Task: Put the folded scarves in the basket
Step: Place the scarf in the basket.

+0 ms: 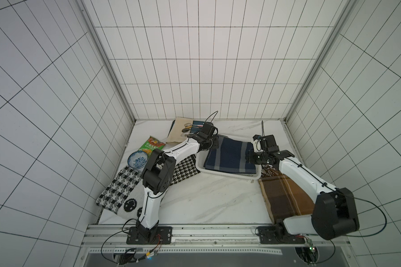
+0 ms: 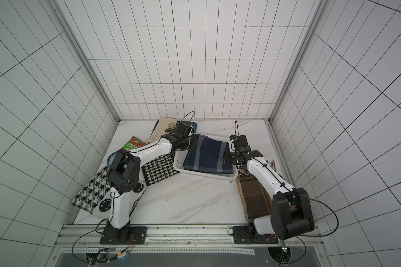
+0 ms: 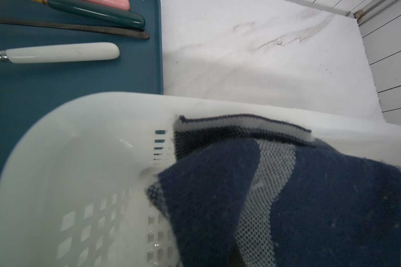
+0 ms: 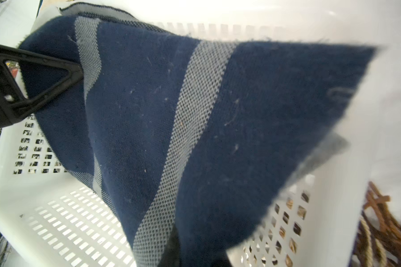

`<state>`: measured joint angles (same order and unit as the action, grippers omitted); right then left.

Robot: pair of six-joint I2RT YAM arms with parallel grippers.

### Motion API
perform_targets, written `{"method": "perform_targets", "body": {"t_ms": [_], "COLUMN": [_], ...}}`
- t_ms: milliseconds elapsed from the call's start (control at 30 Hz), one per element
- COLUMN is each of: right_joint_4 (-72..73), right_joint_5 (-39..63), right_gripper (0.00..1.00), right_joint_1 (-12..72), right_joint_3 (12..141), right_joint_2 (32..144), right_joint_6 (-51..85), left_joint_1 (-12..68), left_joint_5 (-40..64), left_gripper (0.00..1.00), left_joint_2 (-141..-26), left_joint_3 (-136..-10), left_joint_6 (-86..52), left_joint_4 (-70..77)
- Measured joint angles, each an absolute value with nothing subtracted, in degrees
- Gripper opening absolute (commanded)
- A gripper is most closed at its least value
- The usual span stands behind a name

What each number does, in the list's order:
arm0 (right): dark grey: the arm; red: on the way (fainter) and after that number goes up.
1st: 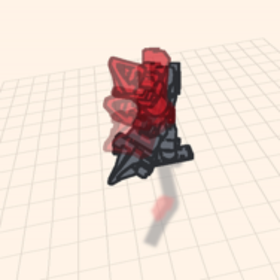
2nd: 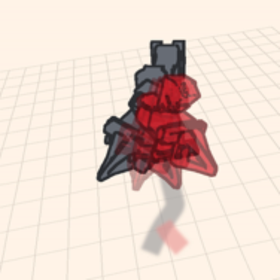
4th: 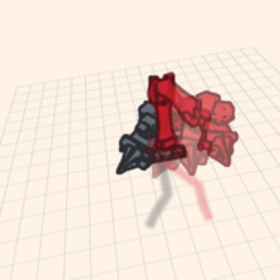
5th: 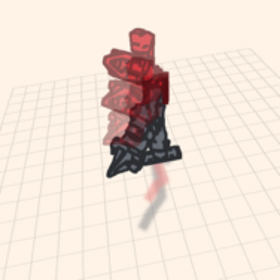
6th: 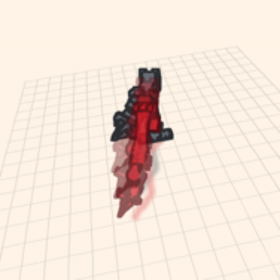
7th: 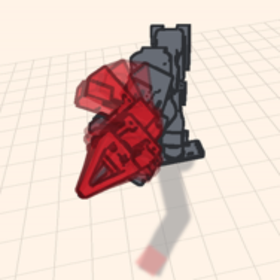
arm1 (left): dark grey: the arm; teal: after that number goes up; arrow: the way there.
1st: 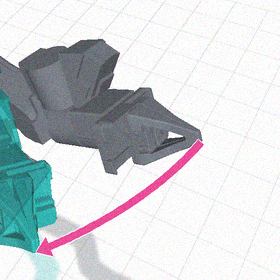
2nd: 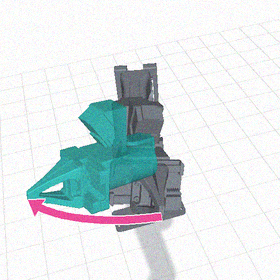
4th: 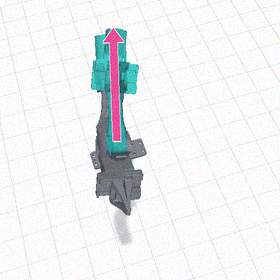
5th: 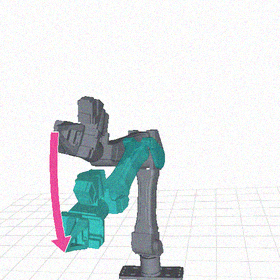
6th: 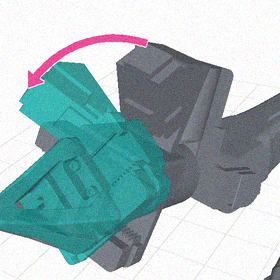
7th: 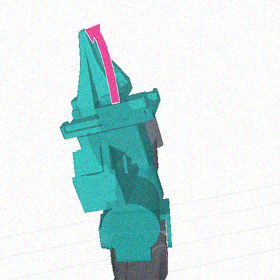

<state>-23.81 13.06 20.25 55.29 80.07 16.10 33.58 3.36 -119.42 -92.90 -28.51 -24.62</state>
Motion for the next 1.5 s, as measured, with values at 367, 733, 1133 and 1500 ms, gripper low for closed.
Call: {"method": "perform_targets", "body": {"t_ms": [367, 733, 1133, 1500], "right_joint_4": [-23.53, -23.77, -23.4, -22.57], "right_joint_5": [11.51, -0.16, 0.14, 0.8], "right_gripper": [0.41, 0.45, 0.4, 0.37], "right_joint_1": [21.91, 26.85, 27.14, 27.14], "right_joint_3": [55.29, 55.29, 62.54, 63.88], "right_joint_2": [84.95, 81.17, 91.15, 97.69], "right_joint_6": [16.08, 14.15, 12.43, 12.03], "left_joint_1": [32.84, 32.08, 37.19, 36.69], "left_joint_5": [1.43, -3.6, -12.49, -15.25], "left_gripper": [0.0, 0.64, 0.66, 0.61], "left_joint_2": [-120.99, -122.96, -119.15, -115.0], "left_joint_3": [-94.8, -99.31, -98.39, -95.5], "left_joint_6": [-27.75, -26.76, -24.27, -24.51], "left_joint_4": [-28.25, -34.35, -32.99, -30.02]}}
